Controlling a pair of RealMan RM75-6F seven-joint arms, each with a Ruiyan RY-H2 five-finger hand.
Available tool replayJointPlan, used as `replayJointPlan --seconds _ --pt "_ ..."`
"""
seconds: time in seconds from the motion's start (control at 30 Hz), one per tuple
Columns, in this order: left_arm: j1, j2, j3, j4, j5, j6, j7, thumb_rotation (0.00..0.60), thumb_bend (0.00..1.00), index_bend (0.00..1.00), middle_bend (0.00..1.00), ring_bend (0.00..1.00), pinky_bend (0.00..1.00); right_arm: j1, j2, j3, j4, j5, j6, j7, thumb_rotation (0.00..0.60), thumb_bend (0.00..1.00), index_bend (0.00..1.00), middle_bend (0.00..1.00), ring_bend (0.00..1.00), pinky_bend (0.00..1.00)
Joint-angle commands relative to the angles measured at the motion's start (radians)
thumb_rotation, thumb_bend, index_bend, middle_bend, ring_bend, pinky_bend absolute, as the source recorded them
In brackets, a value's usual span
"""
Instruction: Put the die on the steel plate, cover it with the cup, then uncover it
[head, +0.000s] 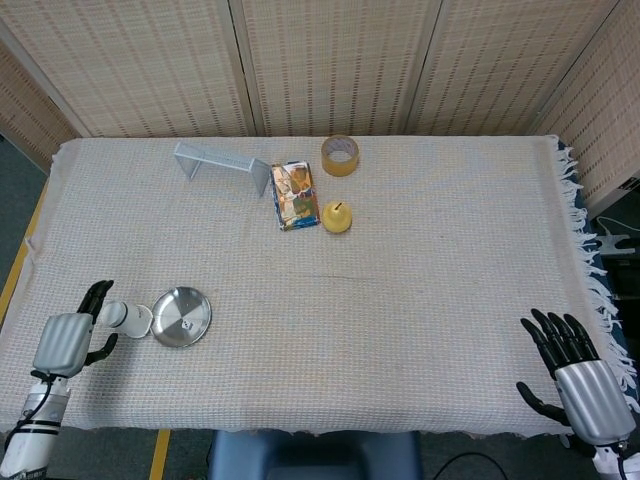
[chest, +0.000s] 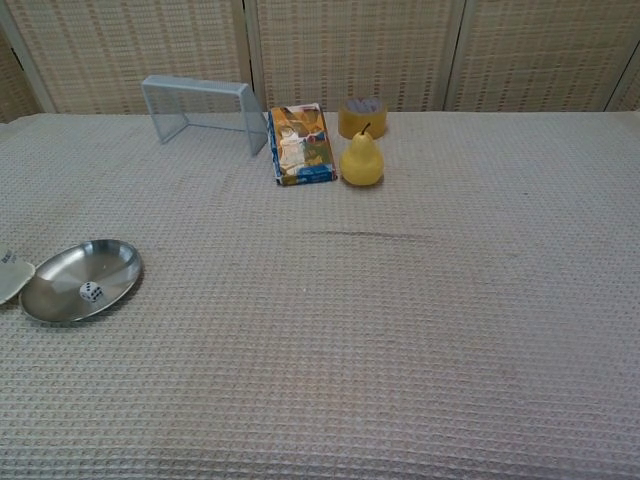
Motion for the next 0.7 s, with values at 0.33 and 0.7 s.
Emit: replayJointPlan --seconds 0.33,0.7 --pt "0.159 0.142 0.097 -0.141 0.227 0.249 -0.109 0.600 0.34 0.00 0.00 0.03 0.26 -0.007 0.002 -0.005 0.000 -0.017 0.015 -0.002 0.524 0.17 0.00 0.00 0.00 0.00" --pt "0.166 0.158 0.098 -0.141 0.251 0.225 -0.117 0.600 0.34 0.00 0.00 0.00 0.20 -0.013 0.001 -0.001 0.003 -0.016 0.025 -0.008 0.525 0.17 0.00 0.00 0.00 0.00"
